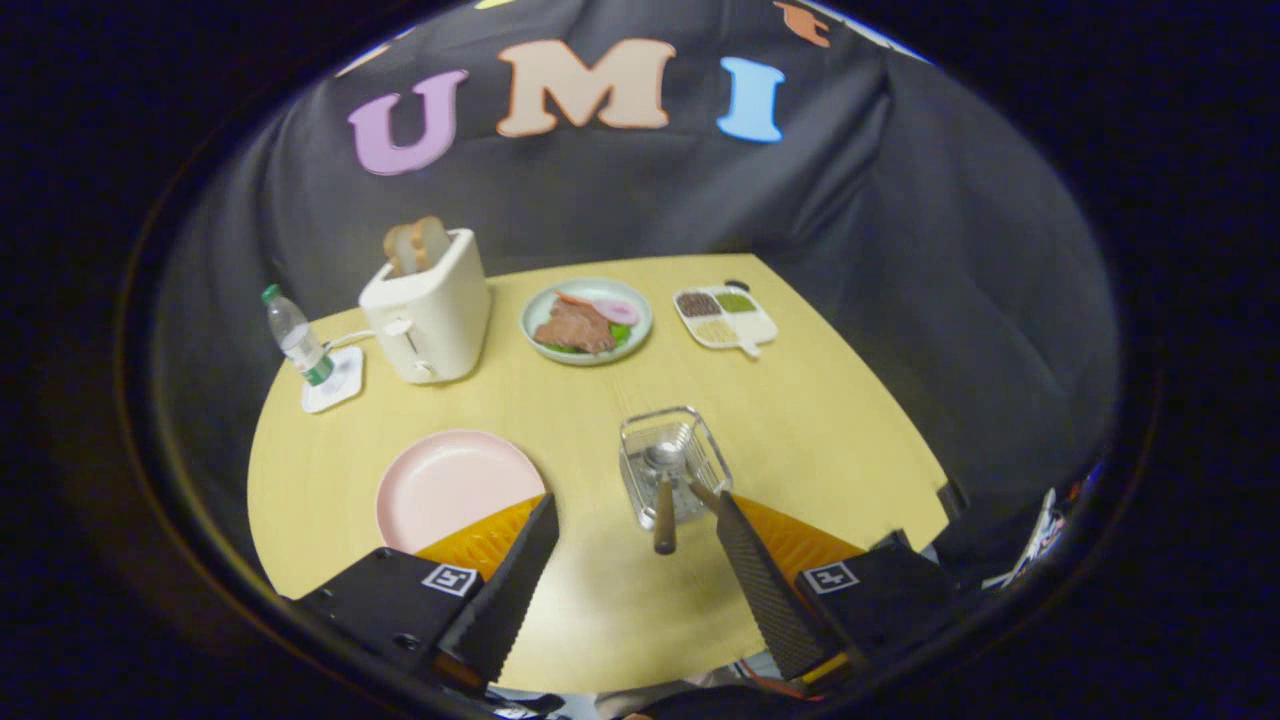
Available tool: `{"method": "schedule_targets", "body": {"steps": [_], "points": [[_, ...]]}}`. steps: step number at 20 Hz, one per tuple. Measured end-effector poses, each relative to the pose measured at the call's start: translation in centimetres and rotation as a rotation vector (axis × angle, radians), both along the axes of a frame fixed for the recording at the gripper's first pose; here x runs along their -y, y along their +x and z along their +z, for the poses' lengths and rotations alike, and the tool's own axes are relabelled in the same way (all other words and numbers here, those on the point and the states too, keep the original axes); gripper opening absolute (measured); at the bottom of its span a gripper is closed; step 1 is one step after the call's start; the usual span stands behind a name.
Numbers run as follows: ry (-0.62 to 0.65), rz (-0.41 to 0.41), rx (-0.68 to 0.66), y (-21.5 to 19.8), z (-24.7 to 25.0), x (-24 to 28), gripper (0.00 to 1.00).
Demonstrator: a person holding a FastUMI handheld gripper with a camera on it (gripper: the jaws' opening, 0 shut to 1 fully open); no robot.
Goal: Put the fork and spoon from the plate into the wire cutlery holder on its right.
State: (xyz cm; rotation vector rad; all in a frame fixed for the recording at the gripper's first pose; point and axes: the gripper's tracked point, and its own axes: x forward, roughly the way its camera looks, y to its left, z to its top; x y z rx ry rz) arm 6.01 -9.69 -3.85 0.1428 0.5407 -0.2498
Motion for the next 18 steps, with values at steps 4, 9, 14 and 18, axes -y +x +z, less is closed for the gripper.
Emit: {"method": "schedule_targets", "body": {"steps": [4,9,14,18], "points": [[0.026,0.053,0.368,1.2,6.5,-1.8,1.00],[0.010,0.045,0.570,-1.0,10.8,-1.1,1.00],[-0.008,0.034,0.622,-3.6,12.0,-0.7,1.00],[0.009,0.033,0.633,-4.8,11.6,-0.6,1.00]]}}
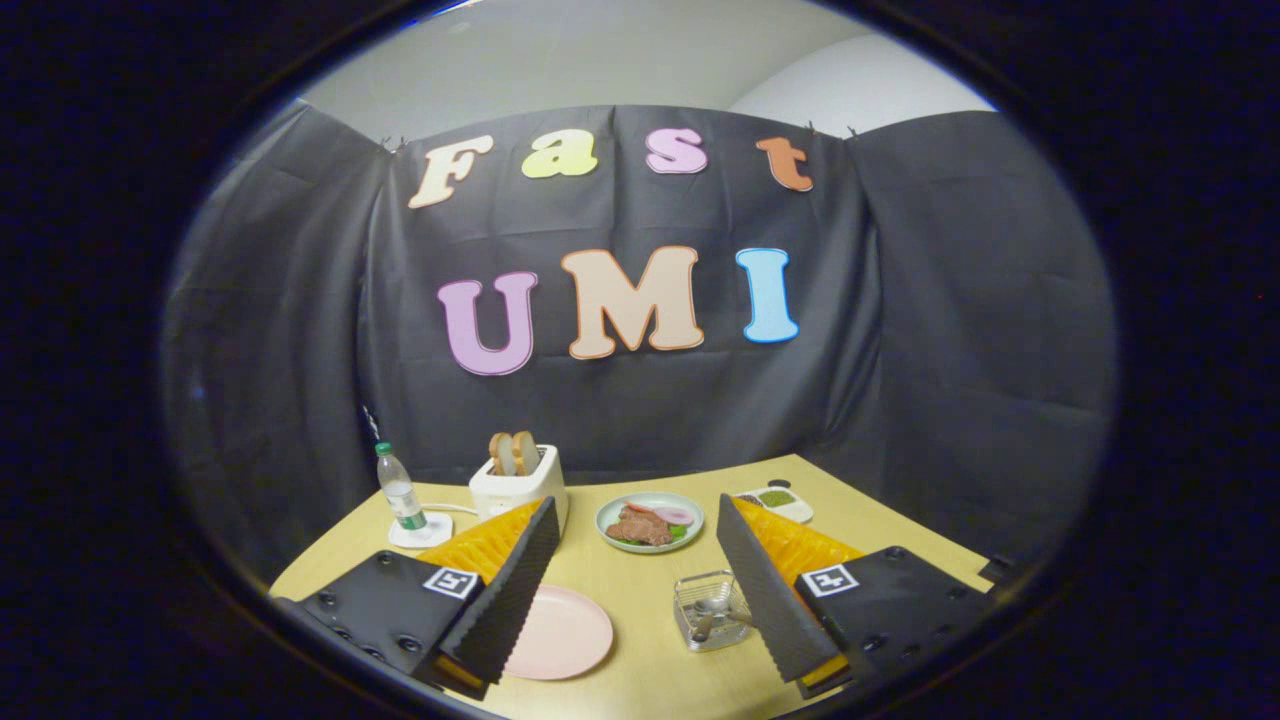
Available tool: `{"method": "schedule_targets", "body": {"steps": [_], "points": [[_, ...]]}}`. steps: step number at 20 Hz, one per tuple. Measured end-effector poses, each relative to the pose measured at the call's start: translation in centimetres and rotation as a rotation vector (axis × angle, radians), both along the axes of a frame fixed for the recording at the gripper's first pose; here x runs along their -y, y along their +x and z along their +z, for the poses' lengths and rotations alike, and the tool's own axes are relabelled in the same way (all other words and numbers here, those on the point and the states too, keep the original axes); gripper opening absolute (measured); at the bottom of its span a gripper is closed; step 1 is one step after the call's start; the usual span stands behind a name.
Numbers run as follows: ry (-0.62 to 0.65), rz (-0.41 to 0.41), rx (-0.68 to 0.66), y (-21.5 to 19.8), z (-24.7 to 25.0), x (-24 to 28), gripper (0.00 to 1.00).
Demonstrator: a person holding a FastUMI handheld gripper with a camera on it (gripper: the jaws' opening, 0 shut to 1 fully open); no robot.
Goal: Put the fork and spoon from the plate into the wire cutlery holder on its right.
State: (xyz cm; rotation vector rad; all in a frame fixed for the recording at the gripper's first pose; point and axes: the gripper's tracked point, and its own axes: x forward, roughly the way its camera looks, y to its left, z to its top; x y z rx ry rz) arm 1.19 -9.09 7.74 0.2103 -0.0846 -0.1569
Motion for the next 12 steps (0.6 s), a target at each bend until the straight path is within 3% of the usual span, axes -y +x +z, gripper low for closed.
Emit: {"method": "schedule_targets", "body": {"steps": [12], "points": [[-0.040,0.050,0.004,-3.6,-1.3,0.7,1.00]]}}
